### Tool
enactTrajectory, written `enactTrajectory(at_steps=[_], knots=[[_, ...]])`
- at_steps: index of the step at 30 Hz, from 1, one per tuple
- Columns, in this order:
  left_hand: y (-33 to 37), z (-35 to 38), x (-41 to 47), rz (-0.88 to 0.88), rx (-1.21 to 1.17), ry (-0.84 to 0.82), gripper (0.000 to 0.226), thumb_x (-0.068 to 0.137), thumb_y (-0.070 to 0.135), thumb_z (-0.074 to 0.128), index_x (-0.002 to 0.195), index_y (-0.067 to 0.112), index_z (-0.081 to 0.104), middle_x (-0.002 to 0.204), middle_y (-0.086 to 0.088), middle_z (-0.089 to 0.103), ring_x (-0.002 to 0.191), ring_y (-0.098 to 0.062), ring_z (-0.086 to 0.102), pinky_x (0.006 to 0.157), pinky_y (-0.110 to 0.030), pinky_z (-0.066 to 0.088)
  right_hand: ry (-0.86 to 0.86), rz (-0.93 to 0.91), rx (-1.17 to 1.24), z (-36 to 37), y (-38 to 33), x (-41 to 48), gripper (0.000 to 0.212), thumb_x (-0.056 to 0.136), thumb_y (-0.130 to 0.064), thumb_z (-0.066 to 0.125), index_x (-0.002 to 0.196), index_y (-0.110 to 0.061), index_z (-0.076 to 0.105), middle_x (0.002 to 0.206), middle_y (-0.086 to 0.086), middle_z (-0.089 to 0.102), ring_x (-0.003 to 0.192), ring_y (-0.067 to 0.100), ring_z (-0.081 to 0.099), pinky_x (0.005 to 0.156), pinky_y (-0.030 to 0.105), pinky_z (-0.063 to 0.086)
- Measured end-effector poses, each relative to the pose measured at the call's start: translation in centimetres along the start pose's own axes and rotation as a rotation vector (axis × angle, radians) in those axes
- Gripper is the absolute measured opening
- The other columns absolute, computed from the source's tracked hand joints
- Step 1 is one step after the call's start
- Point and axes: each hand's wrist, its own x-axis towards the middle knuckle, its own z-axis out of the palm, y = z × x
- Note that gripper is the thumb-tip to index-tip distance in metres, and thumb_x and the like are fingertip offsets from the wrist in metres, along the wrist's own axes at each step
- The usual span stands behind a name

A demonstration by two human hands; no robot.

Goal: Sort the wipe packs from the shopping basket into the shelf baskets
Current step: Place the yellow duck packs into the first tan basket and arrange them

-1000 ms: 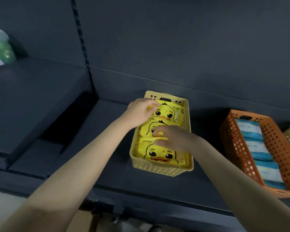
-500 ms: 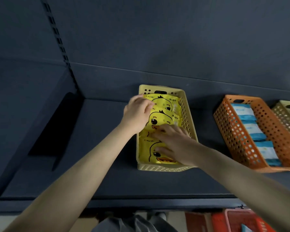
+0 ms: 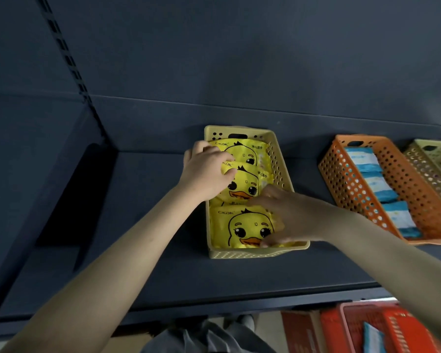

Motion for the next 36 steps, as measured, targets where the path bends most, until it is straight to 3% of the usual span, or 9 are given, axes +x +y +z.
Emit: enactTrajectory(at_steps=[2,5,9,13,16,19,29,33,36], knots=[[-0.1,-0.1,-0.1,0.009,-0.03,0.014,0.028,0.093,0.045,0.052,0.112,0.032,0.067,0.112,0.015,0.063,0.123,-0.016,0.035,0.098,-0.039,0.025,0.143,0.046,0.2,-0.8,0.3,0.3,0.069,0.083,-0.055,0.062,0.142,-0.029,0.039,0.139,-0.006,0.039,0.125,0.014,0.045,0.101,0.026,0.041],[0.1,-0.4,-0.3,0.021,-0.038,0.023,0.024,0.094,0.041,0.052,0.106,0.033,0.071,0.107,0.012,0.062,0.118,-0.015,0.039,0.096,-0.037,0.025,0.376,0.16,0.308,-0.7,-0.4,2.0,0.062,0.094,-0.044,0.052,0.148,-0.021,0.032,0.152,0.002,0.033,0.135,0.022,0.04,0.105,0.03,0.036],[-0.1,-1.2,0.0,-0.029,-0.042,-0.031,0.028,0.098,0.033,0.047,0.116,0.031,0.068,0.113,0.009,0.051,0.12,-0.015,0.036,0.105,-0.036,0.02,0.265,0.173,0.374,1.5,-2.8,5.2,0.066,0.096,-0.054,0.039,0.152,-0.039,0.008,0.162,-0.004,0.002,0.149,0.028,0.003,0.118,0.053,0.015],[-0.9,-0.9,1.1,-0.03,-0.048,0.049,0.039,0.101,0.023,0.037,0.136,0.031,0.051,0.134,0.008,0.058,0.136,-0.015,0.03,0.111,-0.042,0.016,0.154,0.206,0.242,3.5,-3.3,6.2,0.075,0.086,-0.075,0.027,0.146,-0.053,-0.013,0.156,-0.006,-0.03,0.14,0.026,-0.034,0.116,0.052,-0.014],[-1.6,-0.6,2.2,-0.142,-0.06,-0.026,0.044,0.104,0.027,0.029,0.147,0.033,0.032,0.16,0.009,0.021,0.149,-0.019,0.001,0.117,-0.048,0.0,0.09,0.181,0.127,3.8,-2.9,6.0,0.083,0.081,-0.081,0.027,0.142,-0.054,-0.022,0.153,-0.005,-0.036,0.138,0.027,-0.037,0.115,0.056,-0.015],[-1.9,0.0,2.9,-0.229,-0.228,-0.099,0.047,0.105,0.029,0.028,0.151,0.035,0.022,0.162,0.014,0.001,0.15,-0.018,-0.006,0.117,-0.05,-0.002,0.059,0.179,0.015,3.8,-2.9,6.1,0.086,0.077,-0.085,0.023,0.137,-0.055,-0.03,0.152,-0.003,-0.039,0.138,0.03,-0.037,0.113,0.06,-0.013],[-1.9,0.3,2.7,-0.284,-0.34,-0.085,0.045,0.105,0.03,0.028,0.148,0.044,0.023,0.158,0.028,0.003,0.149,-0.02,0.0,0.116,-0.048,-0.001,0.059,0.22,0.062,4.2,-4.3,5.8,0.084,0.074,-0.088,0.017,0.135,-0.057,-0.031,0.153,-0.001,-0.038,0.14,0.035,-0.032,0.113,0.064,-0.006],[-1.9,0.3,2.7,-0.29,-0.343,-0.067,0.044,0.105,0.032,0.028,0.146,0.047,0.024,0.157,0.03,0.006,0.148,-0.021,0.006,0.116,-0.047,0.001,0.145,0.247,0.166,2.2,-3.3,5.7,0.072,0.082,-0.081,0.024,0.143,-0.059,-0.009,0.161,-0.009,-0.012,0.146,0.031,-0.017,0.11,0.065,-0.005],[-1.9,0.5,2.6,-0.305,-0.359,-0.047,0.043,0.105,0.033,0.028,0.145,0.048,0.025,0.157,0.031,0.007,0.146,-0.021,0.009,0.116,-0.047,0.003,0.151,0.263,0.126,2.4,-3.0,6.1,0.071,0.086,-0.077,0.023,0.142,-0.057,-0.015,0.16,-0.007,-0.02,0.143,0.031,-0.028,0.111,0.065,-0.009]])
